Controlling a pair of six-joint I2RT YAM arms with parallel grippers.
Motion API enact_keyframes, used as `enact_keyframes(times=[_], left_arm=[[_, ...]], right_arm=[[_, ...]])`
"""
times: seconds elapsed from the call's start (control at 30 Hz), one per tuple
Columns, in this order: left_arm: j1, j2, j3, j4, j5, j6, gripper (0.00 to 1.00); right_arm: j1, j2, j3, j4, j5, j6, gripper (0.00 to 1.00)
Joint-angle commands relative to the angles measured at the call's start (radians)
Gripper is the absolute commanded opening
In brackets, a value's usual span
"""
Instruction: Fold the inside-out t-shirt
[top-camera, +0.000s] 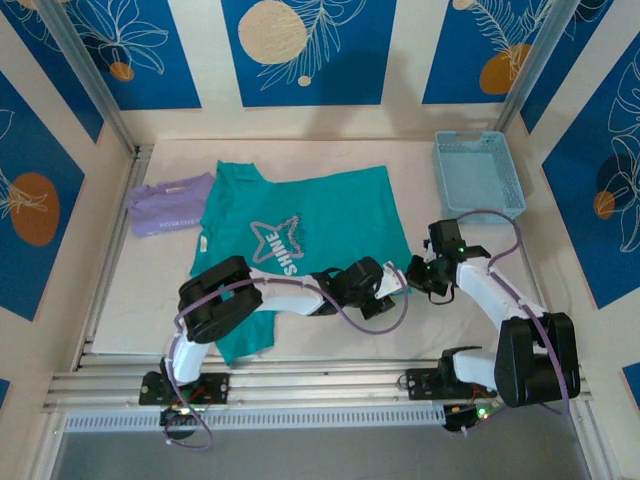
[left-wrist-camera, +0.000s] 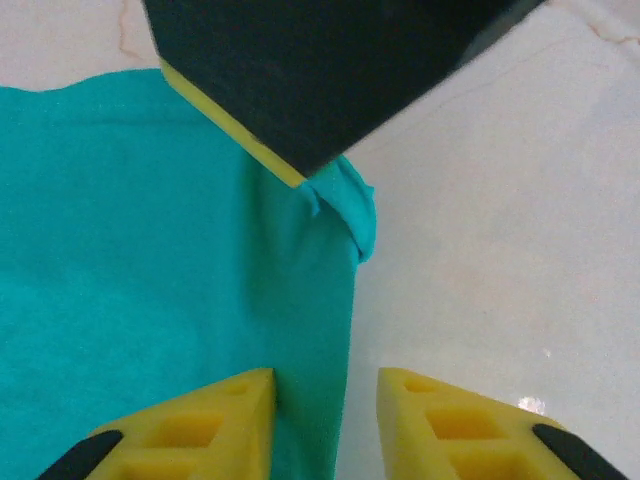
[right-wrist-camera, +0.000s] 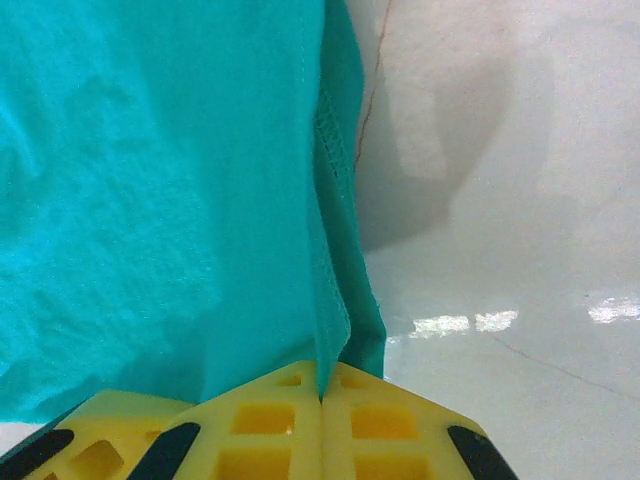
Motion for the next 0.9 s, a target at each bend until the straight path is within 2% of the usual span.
enact_keyframes(times=[0.0, 0.1, 0.2, 0.33, 0.5, 0.6, 0.73, 0.87], left_arm=[[0.006, 0.023, -0.040, 0.034, -0.020, 0.023, 0.16], [0.016, -0.004, -0.083, 0.064, -0.001, 0.015, 0.00], [0.048, -0.044, -0.156, 0.151, 0.066, -0.038, 0.00], [0.068, -0.096, -0.220, 0.223, 0.092, -0.067, 0.00], [0.083, -0.140, -0.270, 0.254, 0.091, -0.065, 0.00], [0.100, -0.147, -0.304, 0.295, 0.132, -0.095, 0.00], [0.108, -0.123, -0.308, 0.324, 0.157, -0.125, 0.00], [0.137, -0.099, -0.315, 0.384, 0.191, -0.210, 0.00]], right_arm=[[-0.005, -0.014, 0.055, -0.035, -0.114, -0.029, 0.05], [-0.006, 0.020, 0.099, -0.026, -0.117, -0.040, 0.05], [-0.021, 0.086, 0.148, -0.007, -0.140, -0.057, 0.05], [-0.018, 0.134, 0.188, -0.005, -0.195, -0.072, 0.04], [-0.029, 0.118, 0.182, 0.000, -0.176, -0.081, 0.03], [-0.034, 0.142, 0.202, 0.005, -0.158, -0.093, 0.03], [-0.014, 0.236, 0.269, 0.023, -0.154, -0.106, 0.10], [0.005, 0.287, 0.306, 0.020, -0.147, -0.111, 0.22]])
